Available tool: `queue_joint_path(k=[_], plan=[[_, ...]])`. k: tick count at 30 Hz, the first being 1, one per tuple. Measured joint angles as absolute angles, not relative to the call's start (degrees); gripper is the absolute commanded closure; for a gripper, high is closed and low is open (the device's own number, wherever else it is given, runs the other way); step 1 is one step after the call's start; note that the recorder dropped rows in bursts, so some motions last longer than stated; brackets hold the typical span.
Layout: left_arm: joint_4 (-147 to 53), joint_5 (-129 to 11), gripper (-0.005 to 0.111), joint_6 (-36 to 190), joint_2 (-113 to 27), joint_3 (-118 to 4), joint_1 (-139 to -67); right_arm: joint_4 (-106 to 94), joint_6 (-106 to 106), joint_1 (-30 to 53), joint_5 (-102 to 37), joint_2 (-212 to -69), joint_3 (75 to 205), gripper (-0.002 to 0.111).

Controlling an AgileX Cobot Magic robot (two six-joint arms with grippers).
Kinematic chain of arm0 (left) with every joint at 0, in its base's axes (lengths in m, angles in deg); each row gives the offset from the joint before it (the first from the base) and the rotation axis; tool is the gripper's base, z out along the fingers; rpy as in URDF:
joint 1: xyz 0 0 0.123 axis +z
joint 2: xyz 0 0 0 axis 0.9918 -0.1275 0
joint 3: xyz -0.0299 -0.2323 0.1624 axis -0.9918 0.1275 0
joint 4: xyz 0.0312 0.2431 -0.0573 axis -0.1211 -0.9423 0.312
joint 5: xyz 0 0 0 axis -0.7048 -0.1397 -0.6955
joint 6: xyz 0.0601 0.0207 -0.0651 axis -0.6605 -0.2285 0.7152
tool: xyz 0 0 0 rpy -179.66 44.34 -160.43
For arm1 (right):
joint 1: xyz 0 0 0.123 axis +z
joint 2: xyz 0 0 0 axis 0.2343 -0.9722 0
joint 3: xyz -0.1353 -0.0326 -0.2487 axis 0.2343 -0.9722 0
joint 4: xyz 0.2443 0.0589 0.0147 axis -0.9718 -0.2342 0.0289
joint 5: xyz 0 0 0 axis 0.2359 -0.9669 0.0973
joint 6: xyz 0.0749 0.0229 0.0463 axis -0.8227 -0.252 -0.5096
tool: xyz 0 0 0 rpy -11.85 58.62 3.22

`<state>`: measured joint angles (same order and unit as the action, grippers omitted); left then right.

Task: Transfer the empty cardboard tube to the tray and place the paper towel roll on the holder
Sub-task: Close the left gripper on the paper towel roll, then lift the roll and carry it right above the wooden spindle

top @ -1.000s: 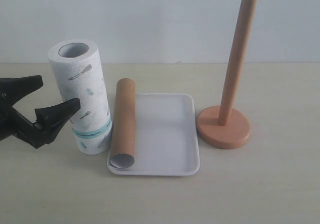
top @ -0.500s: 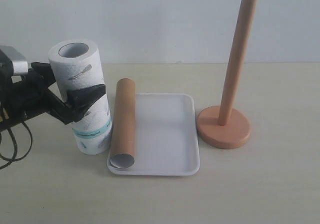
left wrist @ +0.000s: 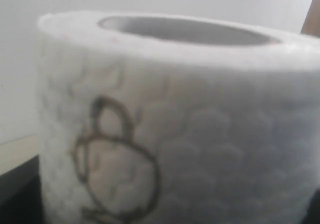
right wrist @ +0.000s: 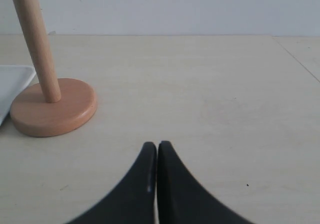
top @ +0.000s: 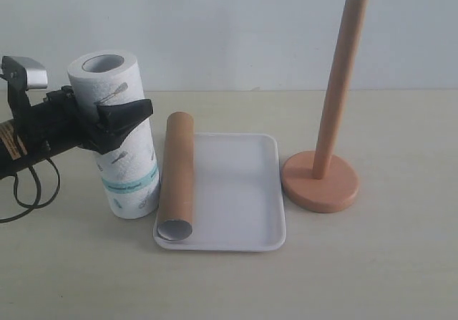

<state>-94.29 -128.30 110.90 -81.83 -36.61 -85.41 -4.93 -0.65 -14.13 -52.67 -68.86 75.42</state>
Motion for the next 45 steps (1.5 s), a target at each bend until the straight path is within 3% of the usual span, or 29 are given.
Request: queue_joint_path(k=[16, 29, 39, 45], plan=[[-97.59, -126.57, 0.101, 113.59, -79.32, -36.83, -85.27, -4.93, -0.65, -14.13, -52.67, -68.86, 75.42, 0.109], [-98.54, -124.59, 0.101, 128.65, -50.3, -36.83, -78.73, -4.93, -0.65, -14.13, -52.67, -68.86, 75.42, 0.109], [-108.06, -118.63, 0.101, 140.88, -37.83, -36.83, -78.85, -4.93, -0.65, -14.13, -52.67, -68.86, 75.42, 0.109], [-109.41, -116.81, 0.102, 143.27, -37.59, -39.06, -84.82, -4.93, -0.65, -14.13, -52.67, -68.86, 75.42, 0.109]])
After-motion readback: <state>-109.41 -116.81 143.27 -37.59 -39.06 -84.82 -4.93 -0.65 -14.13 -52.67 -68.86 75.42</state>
